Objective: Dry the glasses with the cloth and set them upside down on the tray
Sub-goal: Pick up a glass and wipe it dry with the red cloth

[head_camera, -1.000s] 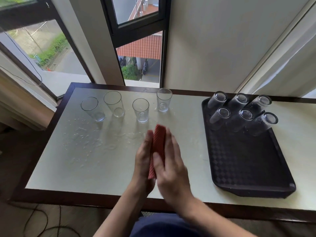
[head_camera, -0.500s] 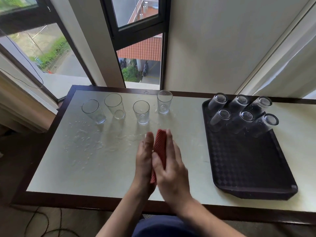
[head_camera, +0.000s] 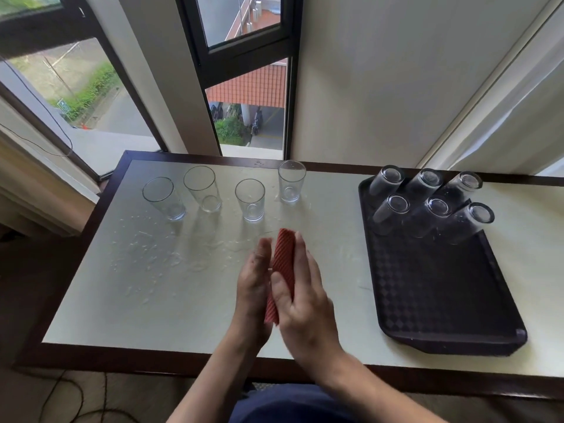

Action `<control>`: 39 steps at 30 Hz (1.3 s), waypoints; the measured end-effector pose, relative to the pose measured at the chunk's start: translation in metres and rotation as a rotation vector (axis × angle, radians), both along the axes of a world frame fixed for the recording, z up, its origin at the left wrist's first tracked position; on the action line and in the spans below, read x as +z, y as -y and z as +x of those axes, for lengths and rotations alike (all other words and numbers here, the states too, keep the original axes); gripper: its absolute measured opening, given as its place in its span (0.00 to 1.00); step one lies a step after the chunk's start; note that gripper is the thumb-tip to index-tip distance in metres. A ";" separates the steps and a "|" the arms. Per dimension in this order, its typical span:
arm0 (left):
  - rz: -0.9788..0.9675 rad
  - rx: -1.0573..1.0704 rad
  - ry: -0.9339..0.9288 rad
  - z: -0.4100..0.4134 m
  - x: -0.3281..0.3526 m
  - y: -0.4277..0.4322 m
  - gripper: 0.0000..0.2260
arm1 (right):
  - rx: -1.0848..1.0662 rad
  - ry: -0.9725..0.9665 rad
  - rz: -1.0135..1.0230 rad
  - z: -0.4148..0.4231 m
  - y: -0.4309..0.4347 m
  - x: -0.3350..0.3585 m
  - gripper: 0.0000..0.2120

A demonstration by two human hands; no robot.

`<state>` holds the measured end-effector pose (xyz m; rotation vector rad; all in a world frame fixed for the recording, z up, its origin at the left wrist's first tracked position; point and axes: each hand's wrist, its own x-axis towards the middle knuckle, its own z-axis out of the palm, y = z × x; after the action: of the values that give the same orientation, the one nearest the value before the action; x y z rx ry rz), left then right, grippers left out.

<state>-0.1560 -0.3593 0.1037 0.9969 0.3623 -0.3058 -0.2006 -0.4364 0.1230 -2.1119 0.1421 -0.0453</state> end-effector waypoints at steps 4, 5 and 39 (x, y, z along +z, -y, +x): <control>0.053 -0.024 -0.030 -0.002 -0.003 -0.003 0.35 | -0.027 -0.017 0.068 0.012 0.005 -0.003 0.33; 0.059 -0.068 -0.024 -0.005 -0.004 -0.002 0.35 | -0.073 -0.056 0.153 0.023 0.009 -0.003 0.31; -0.065 -0.040 0.016 0.003 0.016 -0.011 0.27 | 0.077 0.087 -0.008 0.007 -0.005 0.009 0.35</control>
<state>-0.1529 -0.3485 0.1200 0.9432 0.3161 -0.3438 -0.1932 -0.4314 0.1317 -2.1175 0.0085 -0.0911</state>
